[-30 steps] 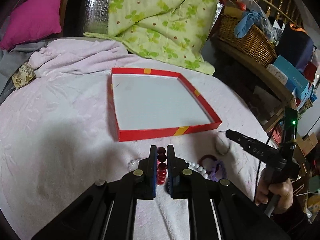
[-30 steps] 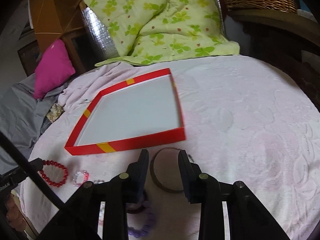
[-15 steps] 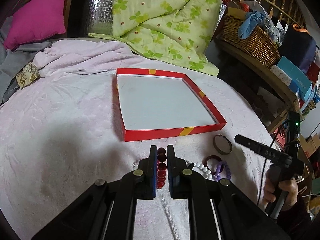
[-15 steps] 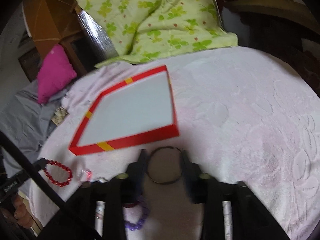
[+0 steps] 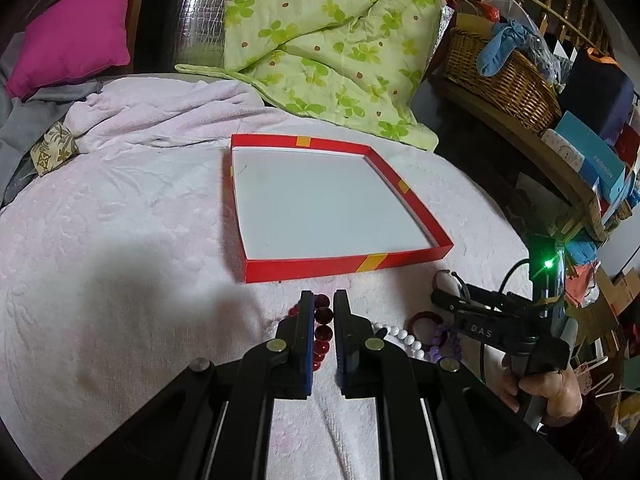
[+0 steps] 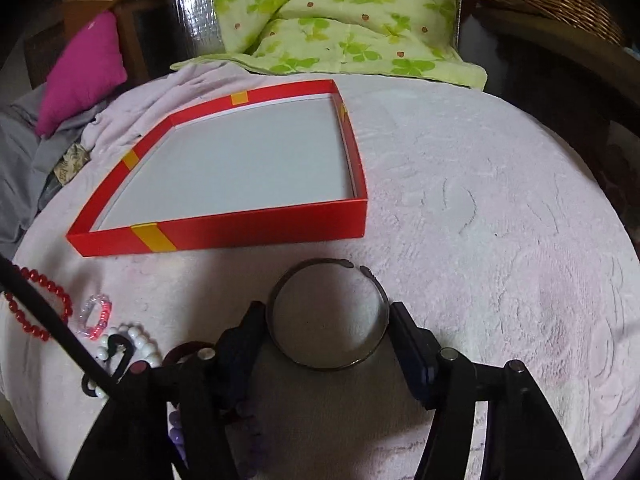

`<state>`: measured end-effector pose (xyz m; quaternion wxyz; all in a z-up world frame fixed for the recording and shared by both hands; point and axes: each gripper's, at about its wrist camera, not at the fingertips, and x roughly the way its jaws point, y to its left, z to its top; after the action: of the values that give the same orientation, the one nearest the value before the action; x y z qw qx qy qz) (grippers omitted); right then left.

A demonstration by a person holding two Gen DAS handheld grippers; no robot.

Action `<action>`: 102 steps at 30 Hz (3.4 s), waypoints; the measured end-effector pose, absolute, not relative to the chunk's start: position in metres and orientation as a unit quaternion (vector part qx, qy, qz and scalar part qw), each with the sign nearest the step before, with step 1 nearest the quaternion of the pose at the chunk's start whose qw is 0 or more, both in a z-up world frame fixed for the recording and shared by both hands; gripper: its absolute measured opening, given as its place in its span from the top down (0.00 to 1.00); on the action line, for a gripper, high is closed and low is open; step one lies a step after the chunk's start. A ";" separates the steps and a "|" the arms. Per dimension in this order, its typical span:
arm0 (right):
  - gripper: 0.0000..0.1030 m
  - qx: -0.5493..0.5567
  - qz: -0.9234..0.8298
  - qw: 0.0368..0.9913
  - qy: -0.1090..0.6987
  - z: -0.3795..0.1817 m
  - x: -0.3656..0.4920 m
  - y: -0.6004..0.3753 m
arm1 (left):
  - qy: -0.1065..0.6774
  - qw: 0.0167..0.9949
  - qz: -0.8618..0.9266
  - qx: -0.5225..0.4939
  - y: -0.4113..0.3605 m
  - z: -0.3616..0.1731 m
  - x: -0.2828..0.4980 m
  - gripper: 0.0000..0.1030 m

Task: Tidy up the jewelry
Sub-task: 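Carry the red bracelet with the left tool while the right tool carries the bangle over the red lid, then open the left tool to drop the red bracelet while the right tool drops the bangle into the lid, then move both tools back toward the remaining bracelets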

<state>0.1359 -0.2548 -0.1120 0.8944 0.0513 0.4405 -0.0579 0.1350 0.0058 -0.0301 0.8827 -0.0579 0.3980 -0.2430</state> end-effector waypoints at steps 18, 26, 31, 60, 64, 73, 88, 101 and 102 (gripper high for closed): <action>0.37 0.138 0.020 0.928 0.345 -0.038 0.181 -0.237 | 0.340 0.905 -0.244 -0.075 -0.029 0.005 0.217 0.91; 0.37 0.136 0.019 0.913 0.384 -0.081 0.225 -0.227 | 0.378 0.891 -0.233 -0.096 -0.041 -0.038 0.243 0.91; 0.37 0.134 0.000 0.903 0.407 -0.100 0.230 -0.233 | 0.400 0.885 -0.221 -0.084 -0.046 -0.058 0.247 0.91; 0.28 0.055 -0.019 0.866 0.497 -0.097 0.196 -0.240 | 0.473 0.862 -0.179 -0.024 -0.047 -0.081 0.209 0.87; 0.27 0.072 -0.012 0.882 0.466 -0.082 0.177 -0.248 | 0.447 0.877 -0.175 -0.027 -0.037 -0.064 0.196 0.61; 0.27 0.089 0.006 0.905 0.415 -0.052 0.104 -0.254 | 0.417 0.895 -0.160 0.005 -0.009 -0.045 0.132 0.59; 0.44 0.109 0.017 0.896 0.431 -0.069 0.015 -0.259 | 0.442 0.864 -0.239 -0.018 -0.019 -0.068 0.074 0.59; 0.49 0.109 0.007 0.882 0.458 -0.079 0.040 -0.268 | 0.493 0.813 -0.299 -0.073 -0.049 -0.092 0.121 0.85; 0.49 0.110 0.011 0.881 0.460 -0.080 0.041 -0.266 | 0.499 0.812 -0.295 -0.073 -0.049 -0.095 0.124 0.86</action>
<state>0.0413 -0.2662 -0.0803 0.8809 0.1097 0.4603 0.0109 0.1243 -0.0494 -0.0949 0.8120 -0.0729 0.4986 -0.2946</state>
